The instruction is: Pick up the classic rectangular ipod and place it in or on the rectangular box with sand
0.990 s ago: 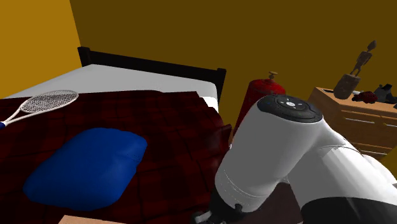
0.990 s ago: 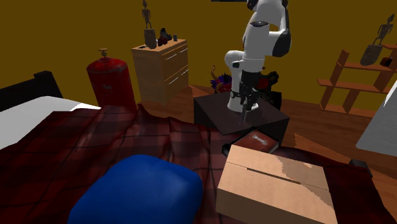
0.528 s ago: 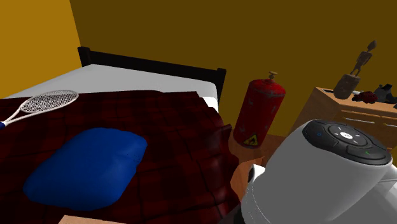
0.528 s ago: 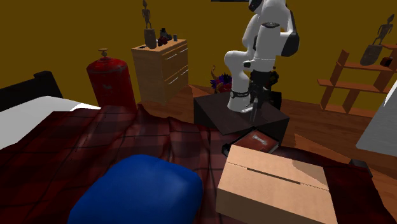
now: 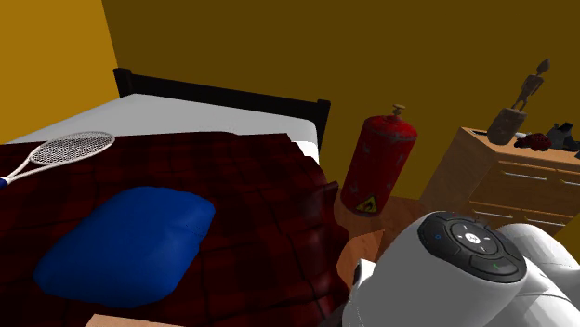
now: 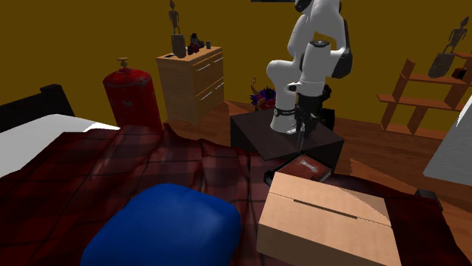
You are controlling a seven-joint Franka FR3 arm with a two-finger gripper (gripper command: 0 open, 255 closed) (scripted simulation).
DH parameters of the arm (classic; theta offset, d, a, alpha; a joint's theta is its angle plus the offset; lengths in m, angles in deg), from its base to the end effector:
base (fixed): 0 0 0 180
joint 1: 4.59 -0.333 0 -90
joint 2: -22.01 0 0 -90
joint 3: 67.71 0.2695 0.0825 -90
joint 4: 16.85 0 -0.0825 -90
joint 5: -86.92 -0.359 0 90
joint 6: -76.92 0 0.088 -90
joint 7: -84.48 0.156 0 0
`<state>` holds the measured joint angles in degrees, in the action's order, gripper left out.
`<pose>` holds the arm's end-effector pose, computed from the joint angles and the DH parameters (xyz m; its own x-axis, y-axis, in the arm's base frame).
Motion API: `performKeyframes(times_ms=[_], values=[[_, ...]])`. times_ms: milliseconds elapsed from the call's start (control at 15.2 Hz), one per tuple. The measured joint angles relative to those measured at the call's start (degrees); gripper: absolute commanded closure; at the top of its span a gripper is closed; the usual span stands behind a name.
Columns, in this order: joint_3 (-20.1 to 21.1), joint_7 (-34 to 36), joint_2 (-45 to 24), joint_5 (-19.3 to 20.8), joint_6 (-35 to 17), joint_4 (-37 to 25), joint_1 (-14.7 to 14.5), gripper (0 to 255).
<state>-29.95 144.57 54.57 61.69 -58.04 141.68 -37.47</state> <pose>0.1487 0.3439 0.2818 0.9814 -0.1854 0.0504 -0.1803 -0.9793 -0.0919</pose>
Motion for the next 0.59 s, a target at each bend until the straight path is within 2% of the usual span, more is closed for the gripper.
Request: performKeyframes(times_ms=[594], values=[[3.68, 0.56, -7.06, -0.46, -9.84, 2.85, 1.45, 255]])
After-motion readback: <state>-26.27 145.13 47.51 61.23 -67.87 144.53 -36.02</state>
